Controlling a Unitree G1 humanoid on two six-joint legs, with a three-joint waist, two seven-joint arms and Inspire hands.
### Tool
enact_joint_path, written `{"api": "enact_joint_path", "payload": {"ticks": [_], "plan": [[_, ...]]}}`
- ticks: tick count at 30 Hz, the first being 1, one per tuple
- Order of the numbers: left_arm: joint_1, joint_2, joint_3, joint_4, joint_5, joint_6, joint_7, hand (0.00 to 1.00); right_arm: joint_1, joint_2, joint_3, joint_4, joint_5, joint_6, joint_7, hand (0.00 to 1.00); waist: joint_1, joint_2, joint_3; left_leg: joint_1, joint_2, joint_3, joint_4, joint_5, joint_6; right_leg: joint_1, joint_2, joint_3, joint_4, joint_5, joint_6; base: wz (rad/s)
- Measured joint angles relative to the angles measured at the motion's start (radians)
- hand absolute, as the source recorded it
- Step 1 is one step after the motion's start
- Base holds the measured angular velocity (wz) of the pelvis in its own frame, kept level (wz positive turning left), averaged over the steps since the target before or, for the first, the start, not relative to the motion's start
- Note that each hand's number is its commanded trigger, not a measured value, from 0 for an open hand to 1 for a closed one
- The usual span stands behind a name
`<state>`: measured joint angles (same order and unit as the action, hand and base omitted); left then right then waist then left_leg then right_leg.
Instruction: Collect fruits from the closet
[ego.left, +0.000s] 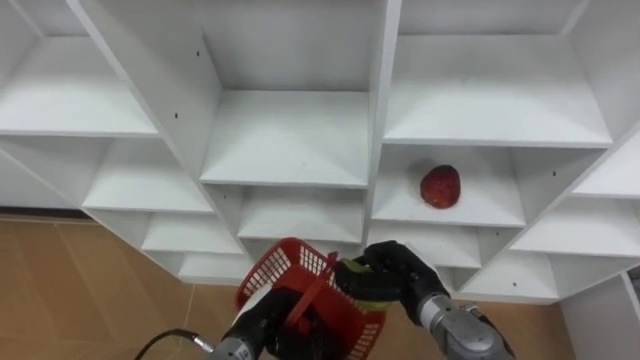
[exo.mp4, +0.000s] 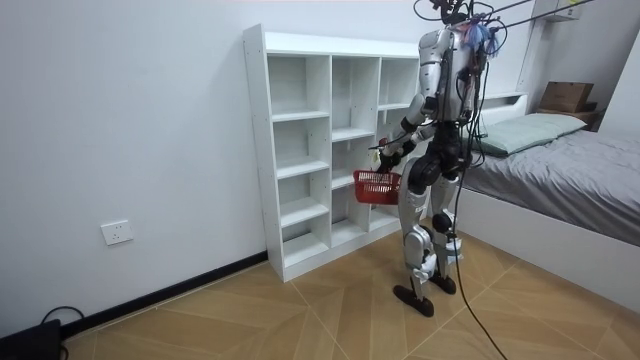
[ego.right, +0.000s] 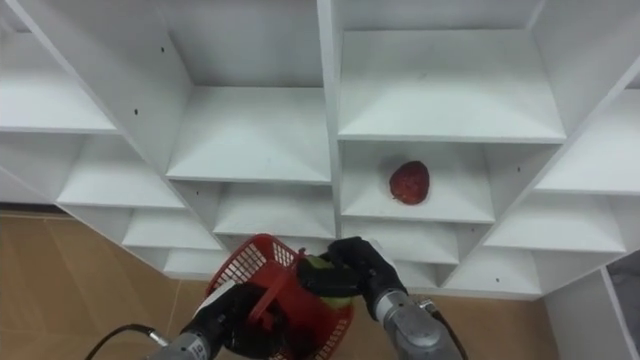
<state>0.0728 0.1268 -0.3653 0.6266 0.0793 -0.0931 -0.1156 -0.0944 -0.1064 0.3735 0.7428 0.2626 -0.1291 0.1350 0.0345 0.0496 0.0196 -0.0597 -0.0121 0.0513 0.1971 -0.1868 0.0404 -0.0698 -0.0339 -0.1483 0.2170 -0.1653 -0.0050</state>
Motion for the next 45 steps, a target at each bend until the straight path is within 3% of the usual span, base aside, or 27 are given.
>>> {"api": "enact_joint_path", "payload": {"ticks": [23,45], "plan": [[-0.005,-0.016,-0.011,-0.009,0.002,0.007,-0.006,1.0,-0.024,0.018,0.019,0.069,0.005,0.042,0.019,1.0,0.002,-0.002,0.0004,-0.024,-0.001,-0.001,0.012,0.0,0.0,-0.02,-0.003,-0.004,0.005,0.0,0.0,0.0],[-0.006,-0.016,-0.01,-0.032,0.002,0.007,-0.02,1.0,-0.024,0.024,0.019,0.074,0.002,0.043,0.031,1.0,0.002,-0.023,-0.0009,-0.036,0.0,-0.002,0.018,0.0,0.0,-0.029,-0.003,-0.005,0.004,-0.002,-0.001,0.0]]}}
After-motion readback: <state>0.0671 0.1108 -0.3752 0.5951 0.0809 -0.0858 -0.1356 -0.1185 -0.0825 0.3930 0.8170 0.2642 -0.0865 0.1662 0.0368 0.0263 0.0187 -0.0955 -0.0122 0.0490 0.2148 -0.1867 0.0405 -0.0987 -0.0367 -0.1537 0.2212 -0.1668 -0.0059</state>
